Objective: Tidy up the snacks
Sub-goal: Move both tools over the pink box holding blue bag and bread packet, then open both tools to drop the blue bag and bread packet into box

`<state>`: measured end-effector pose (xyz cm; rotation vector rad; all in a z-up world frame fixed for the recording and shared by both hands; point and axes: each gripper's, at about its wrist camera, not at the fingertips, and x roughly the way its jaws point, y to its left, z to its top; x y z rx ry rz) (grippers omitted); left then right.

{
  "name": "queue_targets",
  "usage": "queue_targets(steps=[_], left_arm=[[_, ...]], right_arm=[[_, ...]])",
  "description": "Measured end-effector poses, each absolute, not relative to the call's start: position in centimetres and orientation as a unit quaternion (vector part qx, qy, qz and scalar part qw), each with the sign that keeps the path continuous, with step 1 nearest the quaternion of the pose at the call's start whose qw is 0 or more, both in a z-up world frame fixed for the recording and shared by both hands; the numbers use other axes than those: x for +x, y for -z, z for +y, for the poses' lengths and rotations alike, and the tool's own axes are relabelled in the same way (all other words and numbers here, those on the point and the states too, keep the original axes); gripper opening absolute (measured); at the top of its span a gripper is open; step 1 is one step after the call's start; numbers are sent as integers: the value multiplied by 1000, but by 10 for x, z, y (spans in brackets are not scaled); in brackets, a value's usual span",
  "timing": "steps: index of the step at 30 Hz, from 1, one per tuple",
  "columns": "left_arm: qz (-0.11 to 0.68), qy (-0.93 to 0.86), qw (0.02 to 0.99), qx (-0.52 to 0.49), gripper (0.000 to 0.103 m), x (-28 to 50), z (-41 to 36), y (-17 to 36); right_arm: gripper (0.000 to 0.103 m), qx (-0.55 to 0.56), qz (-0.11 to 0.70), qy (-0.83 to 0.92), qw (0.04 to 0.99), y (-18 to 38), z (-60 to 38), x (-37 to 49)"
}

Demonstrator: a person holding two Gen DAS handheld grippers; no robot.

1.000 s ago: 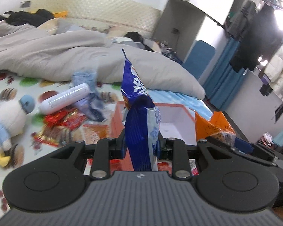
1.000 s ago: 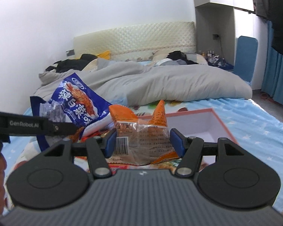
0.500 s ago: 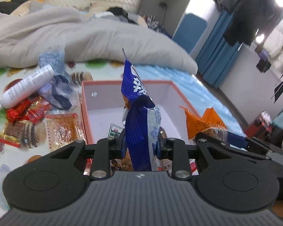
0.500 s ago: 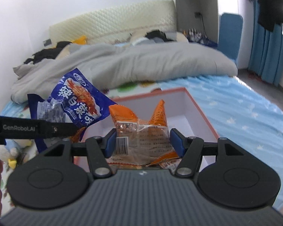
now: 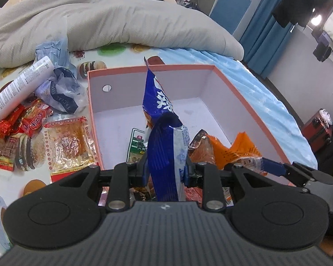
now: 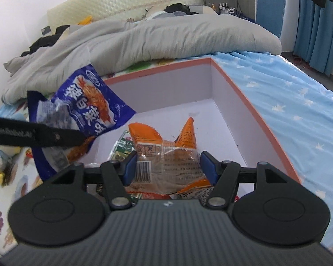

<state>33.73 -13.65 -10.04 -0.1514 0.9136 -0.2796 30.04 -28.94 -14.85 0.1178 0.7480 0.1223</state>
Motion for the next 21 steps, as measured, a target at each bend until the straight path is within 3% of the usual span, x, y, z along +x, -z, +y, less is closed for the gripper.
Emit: queue_targets(steps=[5, 7, 9, 21], left_arm=[[439, 132, 885, -77, 35, 335, -134, 96], [440, 127, 886, -77, 49, 331, -134, 92], [430, 119, 892, -74, 59, 327, -132, 87], [358, 116, 924, -67, 61, 277, -115, 19]], right_arm=[[67, 74, 370, -59, 924, 149, -293, 303], [74, 76, 368, -60, 925, 147, -293, 302], [74, 75, 363, -59, 927, 143, -292, 299], [74, 83, 299, -68, 948, 88, -285, 262]])
